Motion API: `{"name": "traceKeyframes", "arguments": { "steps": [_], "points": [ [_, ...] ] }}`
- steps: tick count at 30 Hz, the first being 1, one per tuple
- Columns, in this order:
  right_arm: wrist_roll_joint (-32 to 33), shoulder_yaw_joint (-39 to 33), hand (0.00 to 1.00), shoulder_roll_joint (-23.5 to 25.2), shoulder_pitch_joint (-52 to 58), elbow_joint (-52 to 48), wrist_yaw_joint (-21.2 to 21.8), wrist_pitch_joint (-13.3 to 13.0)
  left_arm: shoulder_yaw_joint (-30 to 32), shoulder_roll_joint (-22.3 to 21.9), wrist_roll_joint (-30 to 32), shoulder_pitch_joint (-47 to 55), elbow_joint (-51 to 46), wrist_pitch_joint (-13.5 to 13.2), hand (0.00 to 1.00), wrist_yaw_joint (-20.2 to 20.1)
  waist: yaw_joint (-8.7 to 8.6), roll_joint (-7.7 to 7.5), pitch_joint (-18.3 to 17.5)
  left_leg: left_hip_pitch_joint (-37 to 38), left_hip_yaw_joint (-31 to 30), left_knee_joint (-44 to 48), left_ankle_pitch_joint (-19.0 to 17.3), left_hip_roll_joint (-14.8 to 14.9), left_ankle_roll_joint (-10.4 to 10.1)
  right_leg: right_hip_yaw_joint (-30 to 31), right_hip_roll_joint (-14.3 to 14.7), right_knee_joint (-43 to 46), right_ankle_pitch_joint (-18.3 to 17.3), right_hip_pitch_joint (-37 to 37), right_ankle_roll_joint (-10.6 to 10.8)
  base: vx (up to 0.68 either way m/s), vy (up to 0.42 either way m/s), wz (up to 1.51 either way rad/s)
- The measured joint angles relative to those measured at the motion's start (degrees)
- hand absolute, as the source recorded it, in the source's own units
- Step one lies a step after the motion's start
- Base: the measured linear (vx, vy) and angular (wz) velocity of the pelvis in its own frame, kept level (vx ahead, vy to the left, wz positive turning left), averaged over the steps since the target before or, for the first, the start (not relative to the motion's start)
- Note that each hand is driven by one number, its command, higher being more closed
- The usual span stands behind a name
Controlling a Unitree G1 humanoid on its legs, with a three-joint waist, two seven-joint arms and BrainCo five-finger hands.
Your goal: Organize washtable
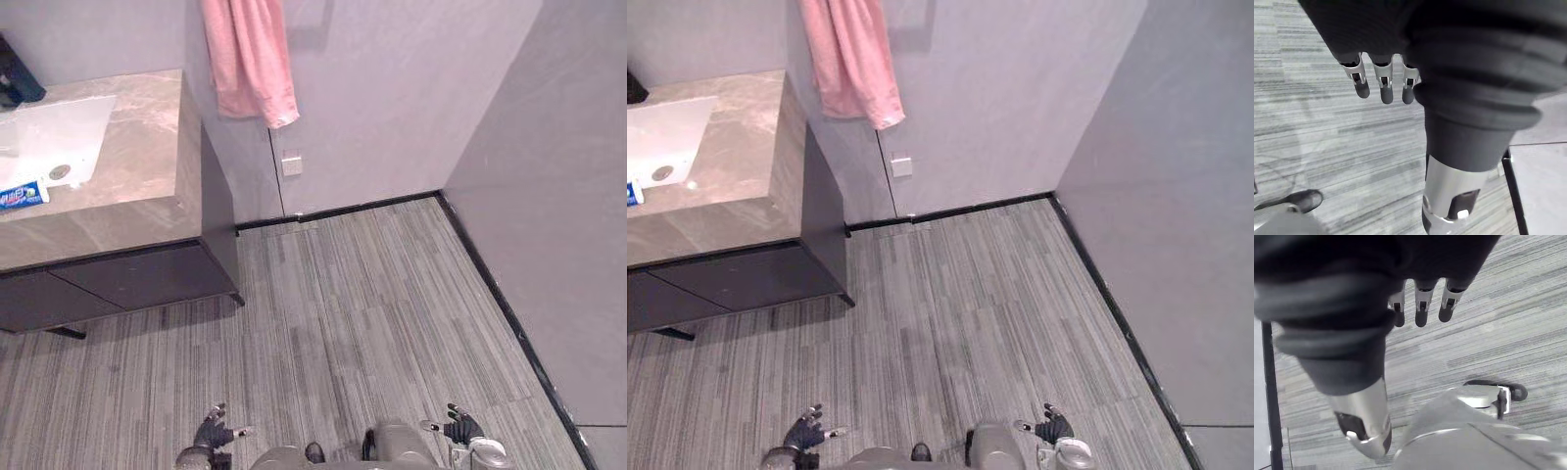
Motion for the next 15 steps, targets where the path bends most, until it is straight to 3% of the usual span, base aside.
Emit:
{"name": "traceKeyframes", "arguments": {
  "steps": [1, 3, 4, 6, 9, 10, 12, 15],
  "points": [
    [0.0, -0.01, 0.0, -0.42, 0.07, -0.32, 0.0, -0.02, -0.15, -0.08, 0.0, -0.35, -0.04, -0.02, 0.0, 0.01, 0.1, 0.63, 0.36, 1.07, -0.63, -0.59, -0.79, 0.64, -1.43, 0.84, 1.13, -7.2, 4.52, -0.61, -0.46, 0.33, -0.073, 0.21],
    [-0.03, -0.03, 0.0, -0.37, 0.34, -0.44, 0.01, -0.04, -0.68, 0.13, 0.0, -0.42, 0.02, -0.04, 0.0, 0.02, -0.22, -1.52, 0.02, 2.52, -2.15, -0.81, -2.08, 0.29, -3.46, 2.95, 0.61, -10.01, 10.12, -0.87, -1.7, 0.41, -0.162, 0.42],
    [-0.19, -0.41, 0.0, -0.58, 1.52, -0.35, 0.02, 0.29, -1.35, -0.93, 0.02, -0.5, -0.02, -0.05, 0.0, 0.01, -0.36, -0.69, -0.13, 3.53, -3.37, -0.24, -2.87, 1.93, -4.85, 1.74, 1.04, -7.03, 11.73, -0.86, -3.65, 0.52, -0.271, 0.53],
    [-0.86, -0.55, 0.0, -0.47, 1.4, -0.41, 0.07, 0.41, -1.47, -2.03, 0.07, -0.44, -0.01, -0.08, 0.0, -0.02, -0.59, 0.22, -0.34, 0.76, -4.29, 5.35, -2.91, 3.27, -5.36, 0.15, 1.57, -6.61, 9.06, -0.3, -5.2, 0.43, -0.257, 0.36],
    [-0.98, -0.47, 0.0, -0.24, 1.74, -0.4, 0.06, 0.76, -1.23, -4.28, 0.03, 0.11, -0.01, 0.0, 0.0, -0.07, -0.22, 1.78, 0.28, -9.31, -4.2, 32.65, -0.9, 7.21, -10.88, -1.55, 4.03, -11.06, 7.28, 8.02, -7.45, 0.43, -0.242, 0.18],
    [-0.82, -0.4, 0.0, -0.19, 2.24, -0.88, 0.01, 0.76, -1.24, -4.81, -0.02, 0.31, -0.09, 0.01, 0.0, -0.07, 0.36, 1.78, 0.36, -11.46, -1.64, 40.96, -1.08, 10.19, -10.5, -1.66, 5.05, -13.95, 6.83, 13.93, -8.16, 0.41, -0.197, 0.08],
    [0.03, -0.47, 0.0, -0.19, 2.14, -2.51, -0.08, 0.73, -1.24, -5.09, -0.02, 0.35, -0.98, 0.0, 0.0, -0.07, 1.04, 1.43, 0.54, -14.42, 1.36, 43.91, -1.67, 12.05, -9.44, -1.14, 5.15, -16.41, 6.08, 18.13, -9.02, 0.3, -0.103, -0.06],
    [1.27, -0.59, 0.0, -0.12, 0.66, -4.03, -0.12, -0.07, -1.19, -5.44, -0.05, 0.04, -2.24, -0.03, 0.0, -0.05, 1.96, 1.4, 0.72, -22.7, 3.88, 39.71, -2.61, 12.0, -7.78, 0.94, 4.72, -19.51, 4.7, 21.34, -9.25, 0.24, -0.002, -0.22]
  ]
}}
